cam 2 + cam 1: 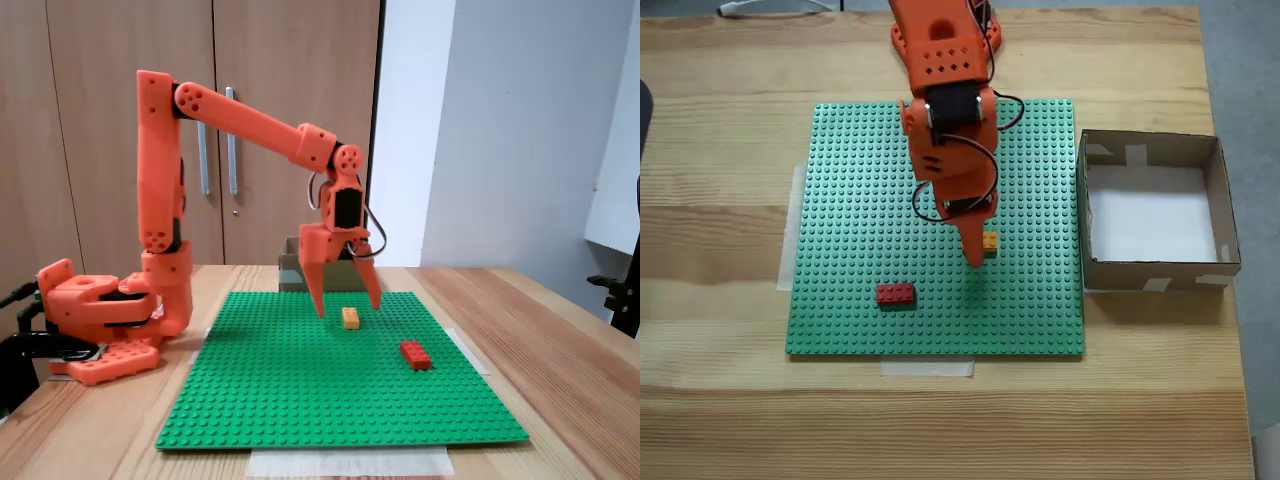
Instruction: Pick the yellow lego block and put it in the box.
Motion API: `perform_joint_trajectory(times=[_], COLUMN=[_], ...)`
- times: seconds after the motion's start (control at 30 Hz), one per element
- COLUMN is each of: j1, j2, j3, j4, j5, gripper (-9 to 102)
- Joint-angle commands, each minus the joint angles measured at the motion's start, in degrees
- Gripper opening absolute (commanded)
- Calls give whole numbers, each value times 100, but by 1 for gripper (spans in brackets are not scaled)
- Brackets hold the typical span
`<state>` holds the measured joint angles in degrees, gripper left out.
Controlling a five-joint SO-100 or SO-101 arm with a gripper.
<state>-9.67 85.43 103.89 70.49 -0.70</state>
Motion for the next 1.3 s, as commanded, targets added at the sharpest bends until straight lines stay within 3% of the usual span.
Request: perform_joint_trajectory(times=[0.0,1.27], j1=[-18,-79], j2=[-53,-413], j3=[-308,-369], j4=[0,-510], j5=[-70,-9], gripper=[39,37])
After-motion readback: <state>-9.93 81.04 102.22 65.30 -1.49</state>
